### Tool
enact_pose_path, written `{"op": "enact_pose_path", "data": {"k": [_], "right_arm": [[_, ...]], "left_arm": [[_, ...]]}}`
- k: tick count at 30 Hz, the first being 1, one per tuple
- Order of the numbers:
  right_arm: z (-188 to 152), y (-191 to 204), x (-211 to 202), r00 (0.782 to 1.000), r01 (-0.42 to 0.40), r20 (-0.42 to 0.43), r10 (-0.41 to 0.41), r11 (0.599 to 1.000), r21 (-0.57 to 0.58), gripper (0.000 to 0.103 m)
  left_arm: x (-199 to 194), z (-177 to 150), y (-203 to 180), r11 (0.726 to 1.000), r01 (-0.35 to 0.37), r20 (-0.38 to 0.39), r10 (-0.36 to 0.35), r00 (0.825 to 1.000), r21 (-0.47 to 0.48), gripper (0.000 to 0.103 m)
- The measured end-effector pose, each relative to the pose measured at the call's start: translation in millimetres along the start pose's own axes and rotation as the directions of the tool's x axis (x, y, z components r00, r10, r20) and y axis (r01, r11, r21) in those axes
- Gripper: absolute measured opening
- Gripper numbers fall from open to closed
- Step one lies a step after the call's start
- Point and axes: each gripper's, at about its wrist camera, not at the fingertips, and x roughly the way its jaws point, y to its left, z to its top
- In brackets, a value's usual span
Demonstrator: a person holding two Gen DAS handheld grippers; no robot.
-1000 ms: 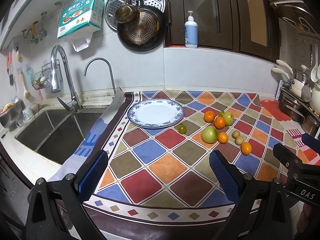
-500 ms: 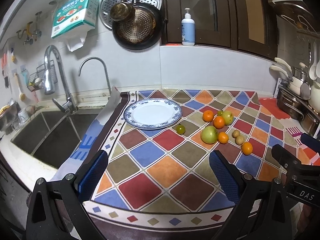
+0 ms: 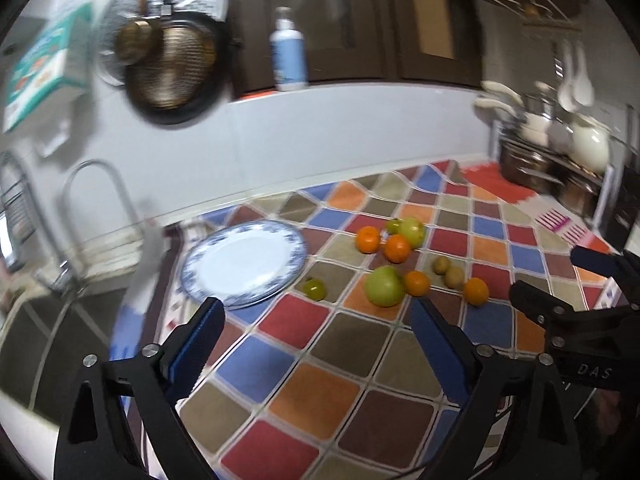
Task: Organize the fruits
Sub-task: 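Grasp the green apple with the left tool while the right tool grasps an orange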
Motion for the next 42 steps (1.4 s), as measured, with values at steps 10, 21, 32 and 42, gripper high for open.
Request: {"op": "enact_pose_path", "data": {"k": [10,21,32,42], "right_arm": [[-5.5,-6.8,40.8,0.997,0.024,-0.077,-0.024,1.000,0.003,0.090],[-6.7,-24.0,104.3,0.978,-0.049,-0.204,0.053,0.998,0.026,0.075],[-9.7,-29.0,134.4,0.962,-0.061,-0.262,0.073,0.997,0.055,0.064],[-9.2,-28.6,146.6,0.952,-0.069,-0.296,0.083,0.996,0.057,0.048]], "left_arm": [[55.3,7.1,-22.0,0.988,0.110,-0.011,-0.110,0.994,0.112,0.090],[119.4,3.7,-40.2,0.972,0.185,-0.140,-0.165,0.976,0.145,0.078],[158.7,2.5,-48.8,0.948,0.285,-0.205,-0.253,0.945,0.142,0.066],[176.7,-2.8,-54.0,0.935,0.333,-0.252,-0.296,0.922,0.121,0.051]]}}
